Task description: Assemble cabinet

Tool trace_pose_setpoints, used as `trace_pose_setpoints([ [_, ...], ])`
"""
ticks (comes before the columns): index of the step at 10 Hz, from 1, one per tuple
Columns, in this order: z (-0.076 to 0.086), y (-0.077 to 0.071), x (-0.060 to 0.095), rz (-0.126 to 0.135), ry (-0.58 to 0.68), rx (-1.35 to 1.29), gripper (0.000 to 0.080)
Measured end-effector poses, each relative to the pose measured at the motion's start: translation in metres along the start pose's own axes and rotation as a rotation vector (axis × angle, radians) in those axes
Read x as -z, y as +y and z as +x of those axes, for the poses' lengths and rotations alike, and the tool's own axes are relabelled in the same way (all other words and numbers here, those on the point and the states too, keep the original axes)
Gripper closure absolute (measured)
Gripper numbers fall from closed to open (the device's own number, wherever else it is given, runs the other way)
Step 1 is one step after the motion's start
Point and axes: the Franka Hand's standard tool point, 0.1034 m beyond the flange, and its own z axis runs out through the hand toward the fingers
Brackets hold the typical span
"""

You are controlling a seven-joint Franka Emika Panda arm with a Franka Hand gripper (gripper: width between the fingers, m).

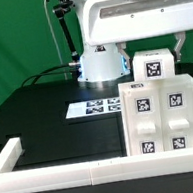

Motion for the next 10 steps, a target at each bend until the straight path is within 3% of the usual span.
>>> trace_pose_setpoints([
  [10,0.0027,-0.0014,-0.004,0.005,0.027,0.016,0.0239],
])
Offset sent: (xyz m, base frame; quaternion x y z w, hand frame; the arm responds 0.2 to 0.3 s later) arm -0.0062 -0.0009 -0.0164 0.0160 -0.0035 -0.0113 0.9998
